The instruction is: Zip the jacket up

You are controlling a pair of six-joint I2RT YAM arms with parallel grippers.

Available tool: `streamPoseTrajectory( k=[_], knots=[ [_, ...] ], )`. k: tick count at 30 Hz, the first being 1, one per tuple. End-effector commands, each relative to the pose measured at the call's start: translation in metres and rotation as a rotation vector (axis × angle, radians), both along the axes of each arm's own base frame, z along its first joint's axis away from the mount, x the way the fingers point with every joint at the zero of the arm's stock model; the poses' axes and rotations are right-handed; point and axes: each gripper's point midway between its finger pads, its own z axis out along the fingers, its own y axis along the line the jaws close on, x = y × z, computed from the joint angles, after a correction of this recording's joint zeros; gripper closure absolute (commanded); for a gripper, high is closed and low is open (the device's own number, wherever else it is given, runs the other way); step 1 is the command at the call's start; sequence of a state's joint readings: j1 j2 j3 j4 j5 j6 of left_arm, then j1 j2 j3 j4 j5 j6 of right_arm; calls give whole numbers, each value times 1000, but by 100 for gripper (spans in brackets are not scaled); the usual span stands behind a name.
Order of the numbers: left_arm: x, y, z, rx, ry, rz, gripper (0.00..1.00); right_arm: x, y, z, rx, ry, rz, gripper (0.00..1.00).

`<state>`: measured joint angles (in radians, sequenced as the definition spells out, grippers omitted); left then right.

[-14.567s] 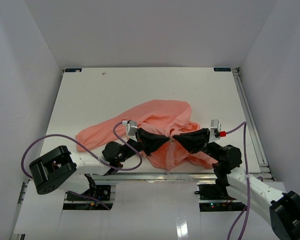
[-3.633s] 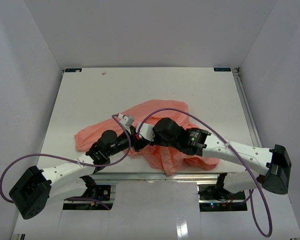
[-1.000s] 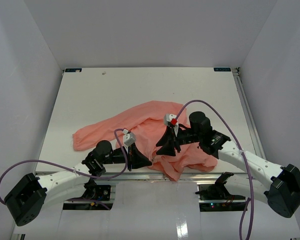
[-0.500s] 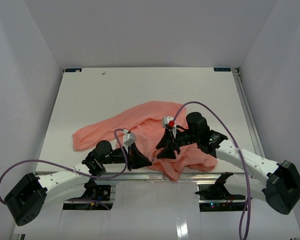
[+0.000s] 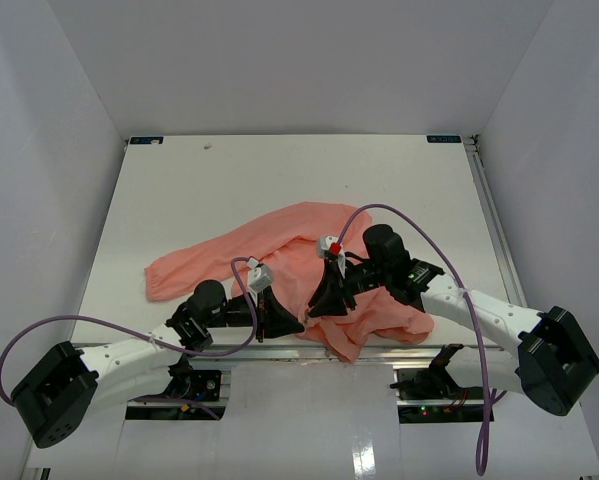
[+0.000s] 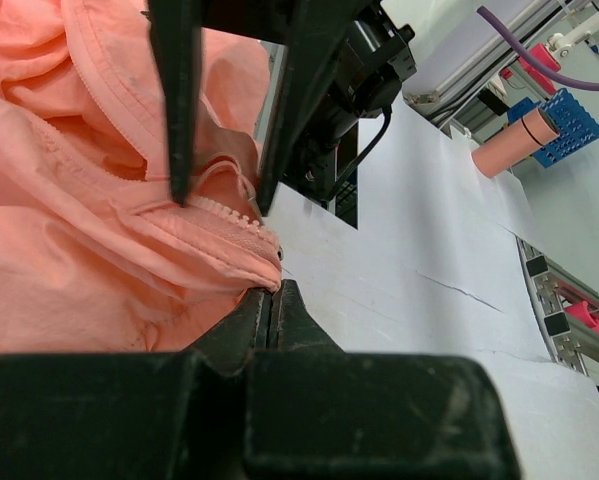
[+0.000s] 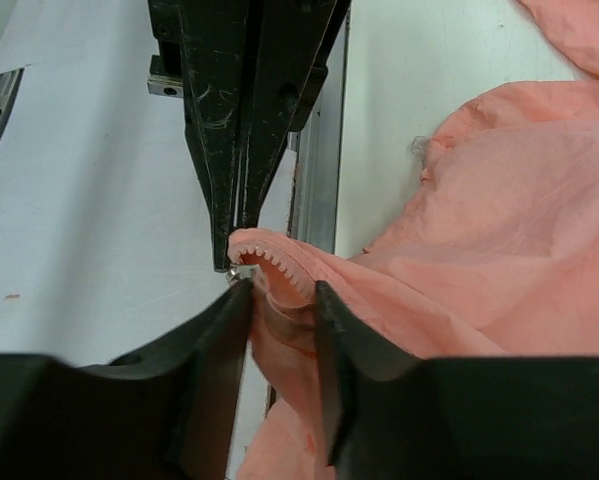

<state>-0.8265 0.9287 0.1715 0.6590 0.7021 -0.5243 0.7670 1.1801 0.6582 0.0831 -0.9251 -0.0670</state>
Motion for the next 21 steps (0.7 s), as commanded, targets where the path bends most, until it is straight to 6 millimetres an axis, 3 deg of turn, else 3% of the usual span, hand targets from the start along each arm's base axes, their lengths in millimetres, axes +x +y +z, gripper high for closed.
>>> streamPoseTrajectory(
  k=[1, 5, 12, 15, 18, 21],
  knots=[
    [0, 0, 4, -13, -15, -13, 100, -1, 6, 21, 68, -37, 36, 77],
    [-1, 0, 3, -9, -9, -12, 100, 0, 6, 20, 64, -35, 26, 92],
    [0, 1, 2, 0, 5, -8, 100, 8, 7, 27, 79, -73, -36, 91],
    [-1, 1, 2, -1, 5, -6, 100, 7, 6, 32, 94, -79, -32, 79],
    [0, 1, 3, -2, 6, -1, 100, 6, 8, 33, 96, -66, -18, 75],
    [0, 1, 4, -6, 5, -4, 100, 7, 9, 32, 93, -60, -19, 83]
  ],
)
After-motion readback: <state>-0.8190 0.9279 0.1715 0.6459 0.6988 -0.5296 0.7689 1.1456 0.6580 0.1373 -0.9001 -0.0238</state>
